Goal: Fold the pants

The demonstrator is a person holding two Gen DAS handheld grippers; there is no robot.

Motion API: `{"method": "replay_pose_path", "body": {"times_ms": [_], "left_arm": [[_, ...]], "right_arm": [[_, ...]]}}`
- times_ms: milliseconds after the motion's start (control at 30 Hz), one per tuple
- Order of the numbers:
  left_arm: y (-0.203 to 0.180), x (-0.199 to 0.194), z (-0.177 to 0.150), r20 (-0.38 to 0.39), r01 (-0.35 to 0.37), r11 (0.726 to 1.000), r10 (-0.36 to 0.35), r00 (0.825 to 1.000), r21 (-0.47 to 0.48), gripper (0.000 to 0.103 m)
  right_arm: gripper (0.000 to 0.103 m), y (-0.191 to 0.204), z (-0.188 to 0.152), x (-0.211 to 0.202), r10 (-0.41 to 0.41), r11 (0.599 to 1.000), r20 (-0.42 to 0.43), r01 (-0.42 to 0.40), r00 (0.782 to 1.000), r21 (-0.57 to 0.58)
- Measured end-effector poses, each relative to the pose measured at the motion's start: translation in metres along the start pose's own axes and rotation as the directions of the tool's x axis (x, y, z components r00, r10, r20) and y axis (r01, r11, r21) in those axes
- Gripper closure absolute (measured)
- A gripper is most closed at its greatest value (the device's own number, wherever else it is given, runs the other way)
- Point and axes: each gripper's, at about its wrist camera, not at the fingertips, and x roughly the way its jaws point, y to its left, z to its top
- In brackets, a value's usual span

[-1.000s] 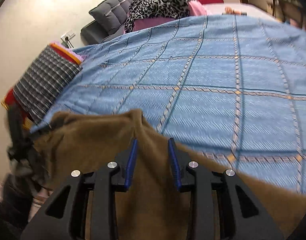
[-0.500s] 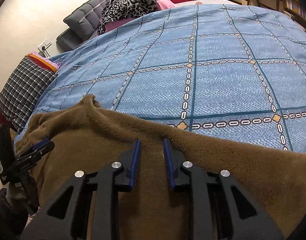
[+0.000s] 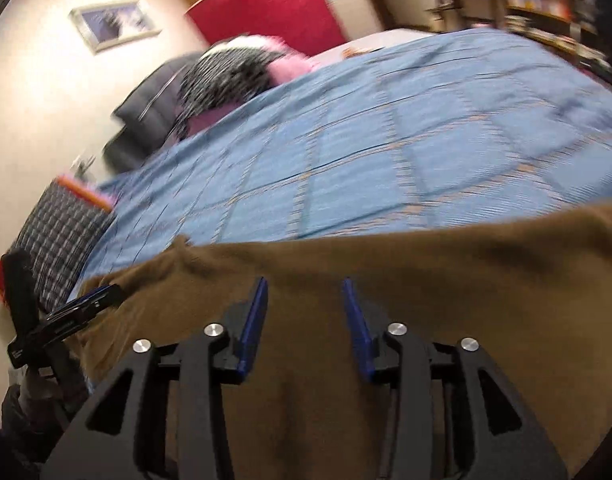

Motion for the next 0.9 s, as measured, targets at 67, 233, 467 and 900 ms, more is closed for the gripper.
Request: {"method": "replay_pose_path", "body": {"times_ms": [67,233,467,900], "left_arm": [[-0.025,0.0,0.004,0.007,0.044,0.999,-0.045,0.999,0.032,0.037],[-0.083,0.009,0.01,-0.014,0.132,0.984,-0.131,0.991,0.12,0.036],[-0.156,0.026,0.003,-0.092,0.227,0.943,-0.211,0.973,0.242,0.036],[-0.218,0.049,-0.01,-0.182,0.29,0.907,-0.243,0.953,0.304,0.036]], "right_arm": [[0.061,-0.02,-0.004,-0.02,-0.034,0.998,0.035,0.033,0.999,0.044],[0.049,-0.075,-0.017,-0.076,-0.138,0.979,0.135,0.114,0.981,0.171],[0.042,-0.143,-0.036,-0.138,-0.302,0.916,0.22,0.219,0.927,0.336],[0.042,-0.232,-0.059,-0.156,-0.385,0.827,0.216,0.232,0.897,0.512]]}}
